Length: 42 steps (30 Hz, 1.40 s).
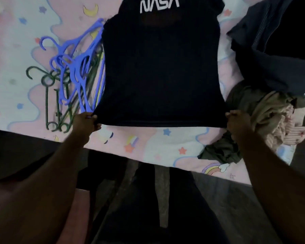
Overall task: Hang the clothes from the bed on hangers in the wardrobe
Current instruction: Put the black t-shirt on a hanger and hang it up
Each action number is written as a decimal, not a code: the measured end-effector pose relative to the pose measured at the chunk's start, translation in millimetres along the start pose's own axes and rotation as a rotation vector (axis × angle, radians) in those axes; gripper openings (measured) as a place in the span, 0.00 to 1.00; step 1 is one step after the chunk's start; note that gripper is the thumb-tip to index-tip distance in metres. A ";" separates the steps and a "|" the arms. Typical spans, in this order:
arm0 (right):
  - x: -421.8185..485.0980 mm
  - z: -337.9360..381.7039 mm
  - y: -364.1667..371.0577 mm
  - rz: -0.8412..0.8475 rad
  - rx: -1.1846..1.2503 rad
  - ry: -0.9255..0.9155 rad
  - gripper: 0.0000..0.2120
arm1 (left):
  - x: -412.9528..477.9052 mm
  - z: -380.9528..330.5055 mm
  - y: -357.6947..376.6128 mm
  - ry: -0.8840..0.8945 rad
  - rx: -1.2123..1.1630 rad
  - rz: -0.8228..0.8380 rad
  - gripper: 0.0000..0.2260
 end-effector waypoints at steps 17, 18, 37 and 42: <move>-36.9 -11.8 176.0 0.309 -0.717 -0.552 0.33 | -17.0 -8.9 168.9 0.711 1.072 0.073 0.33; -36.4 -6.7 189.2 0.322 -0.773 -0.573 0.36 | -15.3 -14.9 180.2 0.739 1.113 0.076 0.35; -50.3 -8.2 272.0 0.406 -1.111 -0.264 0.65 | 63.8 16.0 15.4 0.385 0.765 -0.375 0.17; -49.9 -5.0 272.5 0.423 -1.146 -0.246 0.65 | 85.4 -4.0 16.0 0.516 1.006 -0.298 0.18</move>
Point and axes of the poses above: each hand's wrist, its own x-axis towards the middle knuckle, its own y-axis out of the palm, z = x × y, the point moved 4 cm from there along x, towards the middle knuckle, and after that the axes turned 13 degrees about x, right-handed, at the moved point
